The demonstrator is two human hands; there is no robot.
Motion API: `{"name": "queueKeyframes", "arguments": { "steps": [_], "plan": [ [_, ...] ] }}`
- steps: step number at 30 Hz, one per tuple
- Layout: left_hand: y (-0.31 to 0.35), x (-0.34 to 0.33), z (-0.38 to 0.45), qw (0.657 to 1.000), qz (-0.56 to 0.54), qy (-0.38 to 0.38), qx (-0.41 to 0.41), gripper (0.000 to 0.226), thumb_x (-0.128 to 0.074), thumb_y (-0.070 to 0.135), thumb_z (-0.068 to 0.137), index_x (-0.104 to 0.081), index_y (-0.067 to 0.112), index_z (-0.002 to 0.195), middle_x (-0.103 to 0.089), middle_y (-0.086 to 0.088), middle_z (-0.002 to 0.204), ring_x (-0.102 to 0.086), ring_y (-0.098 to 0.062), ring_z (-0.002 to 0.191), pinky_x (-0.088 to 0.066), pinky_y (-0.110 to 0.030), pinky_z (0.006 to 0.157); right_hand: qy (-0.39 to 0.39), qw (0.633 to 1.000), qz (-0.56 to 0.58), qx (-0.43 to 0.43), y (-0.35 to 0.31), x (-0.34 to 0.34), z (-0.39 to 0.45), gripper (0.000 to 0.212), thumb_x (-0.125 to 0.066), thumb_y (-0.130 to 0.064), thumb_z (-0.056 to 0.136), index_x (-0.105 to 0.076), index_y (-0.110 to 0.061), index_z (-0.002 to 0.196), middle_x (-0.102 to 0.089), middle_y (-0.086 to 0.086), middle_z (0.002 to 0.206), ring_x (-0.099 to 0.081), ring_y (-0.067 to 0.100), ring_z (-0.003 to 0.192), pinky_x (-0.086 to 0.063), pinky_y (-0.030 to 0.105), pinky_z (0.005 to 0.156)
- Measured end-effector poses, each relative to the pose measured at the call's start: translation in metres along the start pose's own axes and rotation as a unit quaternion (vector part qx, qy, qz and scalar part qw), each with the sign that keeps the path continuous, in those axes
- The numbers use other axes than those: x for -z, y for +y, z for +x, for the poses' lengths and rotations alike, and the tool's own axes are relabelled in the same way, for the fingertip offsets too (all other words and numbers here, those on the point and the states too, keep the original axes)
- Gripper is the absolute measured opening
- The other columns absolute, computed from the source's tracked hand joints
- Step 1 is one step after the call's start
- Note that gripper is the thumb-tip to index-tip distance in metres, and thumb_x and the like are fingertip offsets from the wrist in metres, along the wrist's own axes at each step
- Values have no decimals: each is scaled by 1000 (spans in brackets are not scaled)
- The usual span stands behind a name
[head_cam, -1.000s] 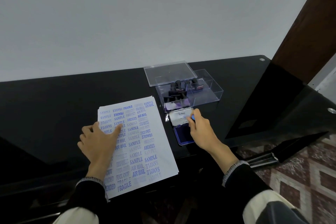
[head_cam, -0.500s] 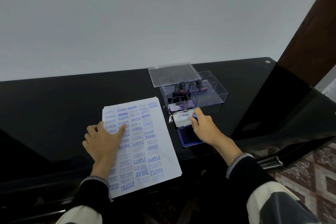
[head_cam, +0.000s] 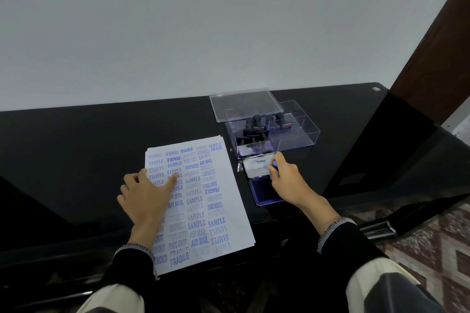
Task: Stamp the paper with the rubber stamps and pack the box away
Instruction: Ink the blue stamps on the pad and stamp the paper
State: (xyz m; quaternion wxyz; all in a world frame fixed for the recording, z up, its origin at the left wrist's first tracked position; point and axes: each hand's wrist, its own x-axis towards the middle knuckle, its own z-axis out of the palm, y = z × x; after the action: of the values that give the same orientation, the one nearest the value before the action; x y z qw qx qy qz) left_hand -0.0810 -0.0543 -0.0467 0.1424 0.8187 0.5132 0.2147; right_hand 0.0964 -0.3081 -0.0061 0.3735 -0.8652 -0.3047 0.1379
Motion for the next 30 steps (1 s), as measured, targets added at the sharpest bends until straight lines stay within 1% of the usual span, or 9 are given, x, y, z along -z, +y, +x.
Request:
{"name": "queueKeyframes", "arguments": {
  "steps": [2,5,9,11,15,19,24,28,30],
  "plan": [
    [-1,-1,0,1000,1,-1,2,81,-58,74,73,-53,9,122,-47,-12,119,-50,-32,103,-36,-47,93,-8,1000,-9,-6,-1,1,2,13,-41,-18,100,-35,-11,91,-49,10,72,-38,18,60,-33,34,53],
    [0,-1,0,1000,-1,1,2,82,-58,74,73,-53,9,124,-47,-13,121,-50,-32,104,-36,-47,93,14,1000,10,3,2,-3,-6,12,-40,-17,100,-35,-12,90,-50,10,72,-39,17,60,-34,34,52],
    [0,0,-1,1000,-5,3,2,82,-59,73,73,-53,9,124,-47,-13,120,-50,-32,103,-36,-47,93,58,997,44,20,3,-10,-21,10,-40,-15,100,-38,-16,91,-56,4,77,-50,13,63,-41,23,51],
    [0,0,-1,1000,-7,5,1,82,-59,72,74,-53,8,124,-47,-13,120,-49,-33,103,-36,-47,93,63,997,42,20,3,-11,-22,9,-39,-15,100,-38,-16,91,-56,4,78,-51,12,63,-42,22,51],
    [-1,-1,0,1000,-2,4,0,82,-58,74,73,-53,9,123,-47,-12,119,-50,-32,103,-36,-47,92,44,999,21,12,3,-7,-12,11,-41,-14,99,-37,-14,90,-54,14,74,-44,18,60,-37,33,52],
    [-2,-3,0,1000,-2,10,-1,82,-59,74,73,-53,9,123,-48,-13,118,-50,-32,102,-37,-47,91,15,1000,-20,-7,-2,-2,-1,12,-42,-15,99,-35,-13,89,-52,9,73,-41,18,58,-36,35,53],
    [-1,-3,0,1000,-2,12,-2,81,-58,74,73,-54,9,121,-48,-12,118,-50,-31,101,-37,-45,90,52,998,-22,8,0,-9,-7,13,-42,-15,99,-35,-15,88,-55,10,73,-47,20,58,-38,35,50],
    [0,-1,0,1000,6,5,-1,81,-58,75,73,-53,10,123,-48,-11,120,-50,-29,104,-37,-44,91,70,997,4,13,3,-10,-11,10,-44,-16,99,-38,-14,91,-57,11,74,-53,25,63,-46,44,56],
    [0,0,1,1000,7,4,1,81,-57,75,73,-54,11,122,-48,-10,120,-50,-28,104,-37,-43,91,67,998,1,19,3,-9,-12,10,-44,-16,99,-38,-14,90,-56,11,73,-53,26,62,-46,45,56]
  ]
}}
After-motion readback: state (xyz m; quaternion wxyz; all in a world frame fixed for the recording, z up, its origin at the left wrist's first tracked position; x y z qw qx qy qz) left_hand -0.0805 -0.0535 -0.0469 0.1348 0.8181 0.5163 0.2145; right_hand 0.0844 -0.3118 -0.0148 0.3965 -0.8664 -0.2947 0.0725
